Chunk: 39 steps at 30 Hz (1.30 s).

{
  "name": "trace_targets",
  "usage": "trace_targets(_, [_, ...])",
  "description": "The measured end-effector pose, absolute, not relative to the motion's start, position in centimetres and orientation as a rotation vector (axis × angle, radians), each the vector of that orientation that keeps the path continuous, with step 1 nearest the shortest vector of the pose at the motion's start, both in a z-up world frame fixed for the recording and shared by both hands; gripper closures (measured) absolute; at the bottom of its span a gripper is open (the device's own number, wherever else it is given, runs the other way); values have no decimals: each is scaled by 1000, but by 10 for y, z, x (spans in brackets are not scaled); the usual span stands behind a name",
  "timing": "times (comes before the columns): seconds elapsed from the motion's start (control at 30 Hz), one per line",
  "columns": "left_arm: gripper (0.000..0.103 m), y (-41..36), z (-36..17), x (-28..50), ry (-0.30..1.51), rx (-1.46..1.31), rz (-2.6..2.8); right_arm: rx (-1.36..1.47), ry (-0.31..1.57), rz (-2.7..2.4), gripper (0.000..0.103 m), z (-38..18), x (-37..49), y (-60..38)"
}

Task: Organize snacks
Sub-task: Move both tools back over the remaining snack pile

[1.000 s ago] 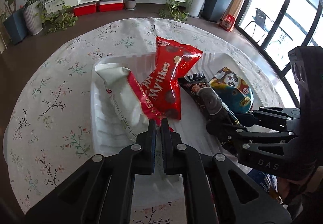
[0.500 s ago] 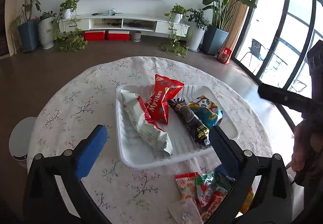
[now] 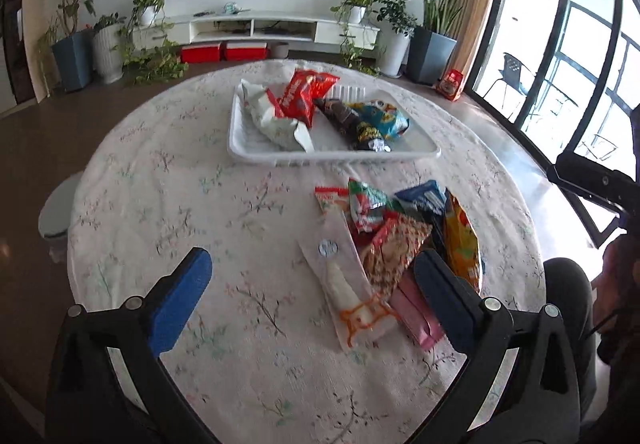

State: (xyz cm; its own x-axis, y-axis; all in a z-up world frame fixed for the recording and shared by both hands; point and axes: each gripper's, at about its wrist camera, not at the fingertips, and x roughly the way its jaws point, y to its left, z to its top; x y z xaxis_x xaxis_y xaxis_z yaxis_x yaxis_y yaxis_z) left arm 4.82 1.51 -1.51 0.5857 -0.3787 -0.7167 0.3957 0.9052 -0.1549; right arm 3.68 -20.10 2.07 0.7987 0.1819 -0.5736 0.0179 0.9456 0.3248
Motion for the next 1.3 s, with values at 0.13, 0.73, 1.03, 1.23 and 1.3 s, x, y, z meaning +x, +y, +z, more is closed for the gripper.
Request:
trace_targets(0.13, [0,10,-35,36,919,-3,-411,355,662,81,6,1,18,-195])
trace_targets(0.73, [0,2,-28,35,913,32,-400,323,712,52,12,-22,1,-183])
trace_targets(1.03, [0,11,-36,44,927,10,-398,266,763,68,35,-27,9,-169])
trace_targets(1.23, [0,19,-46,49,946,-14,-388,202,794,76,44,-34,24,-153])
trace_targets(1.3, [0,20,-48,50,950,-20,-392,210,821,69,46,-40,32,-154])
